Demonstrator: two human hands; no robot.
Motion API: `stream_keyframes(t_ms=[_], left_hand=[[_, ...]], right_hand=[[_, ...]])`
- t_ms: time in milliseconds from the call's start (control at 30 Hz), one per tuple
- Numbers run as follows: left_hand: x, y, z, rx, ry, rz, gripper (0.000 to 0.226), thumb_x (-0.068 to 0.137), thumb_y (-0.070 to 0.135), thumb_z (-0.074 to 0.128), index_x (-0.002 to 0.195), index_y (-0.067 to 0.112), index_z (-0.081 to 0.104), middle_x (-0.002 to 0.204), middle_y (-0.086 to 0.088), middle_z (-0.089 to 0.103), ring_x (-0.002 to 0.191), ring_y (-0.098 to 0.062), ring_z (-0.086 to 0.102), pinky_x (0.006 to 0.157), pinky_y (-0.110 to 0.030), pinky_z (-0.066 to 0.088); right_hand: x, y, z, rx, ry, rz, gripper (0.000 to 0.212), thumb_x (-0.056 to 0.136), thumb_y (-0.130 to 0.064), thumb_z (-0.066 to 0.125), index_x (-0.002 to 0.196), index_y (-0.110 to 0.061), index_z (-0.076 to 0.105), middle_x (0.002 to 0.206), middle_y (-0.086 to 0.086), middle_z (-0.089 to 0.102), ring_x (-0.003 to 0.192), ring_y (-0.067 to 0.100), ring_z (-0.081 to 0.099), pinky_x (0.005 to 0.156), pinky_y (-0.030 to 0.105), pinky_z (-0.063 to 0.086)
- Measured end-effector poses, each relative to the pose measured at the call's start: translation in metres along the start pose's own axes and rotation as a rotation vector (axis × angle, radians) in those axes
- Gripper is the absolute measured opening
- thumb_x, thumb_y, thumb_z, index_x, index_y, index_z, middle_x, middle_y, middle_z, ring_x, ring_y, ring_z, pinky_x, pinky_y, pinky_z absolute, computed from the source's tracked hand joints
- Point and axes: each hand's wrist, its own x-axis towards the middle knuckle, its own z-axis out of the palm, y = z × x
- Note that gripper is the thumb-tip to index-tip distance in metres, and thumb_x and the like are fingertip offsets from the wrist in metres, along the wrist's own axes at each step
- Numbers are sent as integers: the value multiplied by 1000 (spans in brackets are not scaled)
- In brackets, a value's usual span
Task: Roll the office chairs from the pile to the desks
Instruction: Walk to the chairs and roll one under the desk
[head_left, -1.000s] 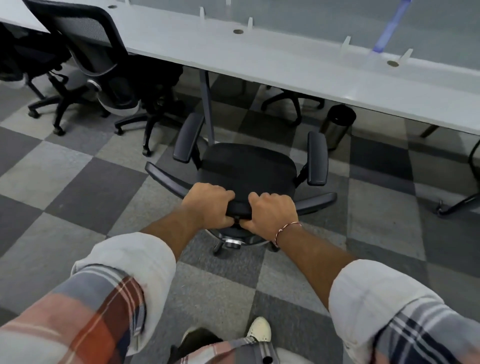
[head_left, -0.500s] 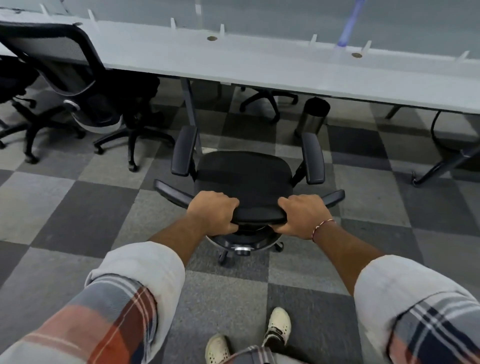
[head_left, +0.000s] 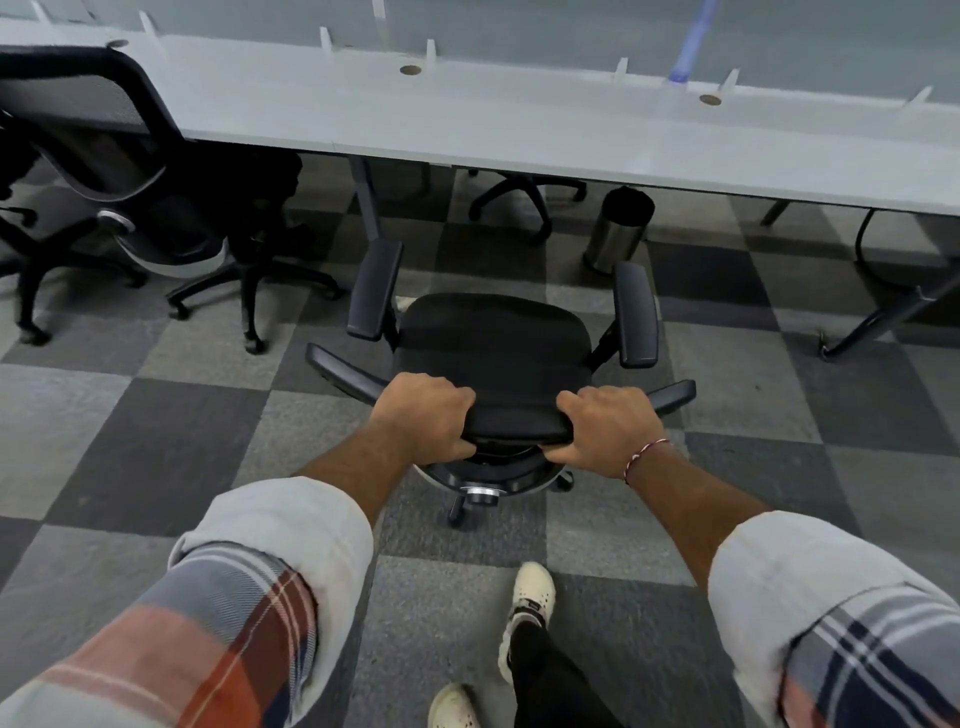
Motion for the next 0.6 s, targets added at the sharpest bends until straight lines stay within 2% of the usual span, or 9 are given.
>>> stream_keyframes(t_ms=[133, 367, 600], left_hand=[[28, -15, 1, -9, 8, 1, 36, 82, 61, 58, 90, 26, 48, 78, 7, 58, 71, -17, 58, 59, -31, 39], [86, -59, -6, 11, 4, 5, 34, 81, 60, 58, 87, 28, 47, 80, 8, 60, 71, -17, 58, 61, -31, 39], [169, -88, -16, 25, -30, -9, 34, 79, 60, 58, 90, 27, 54, 79, 8, 59, 72, -17, 58, 63, -32, 43]], right_hand=[[29, 14, 0, -6, -1, 0, 58, 79, -75, 54, 101, -22, 56, 86, 0, 63, 79, 23, 64, 63, 32, 43], [93, 31, 3, -27, 23, 13, 58, 79, -76, 51, 99, -22, 56, 83, -1, 62, 76, 22, 63, 60, 30, 40], [163, 80, 6, -20, 4, 28, 58, 80, -76, 48, 103, -23, 54, 87, 0, 63, 79, 22, 62, 62, 32, 42]])
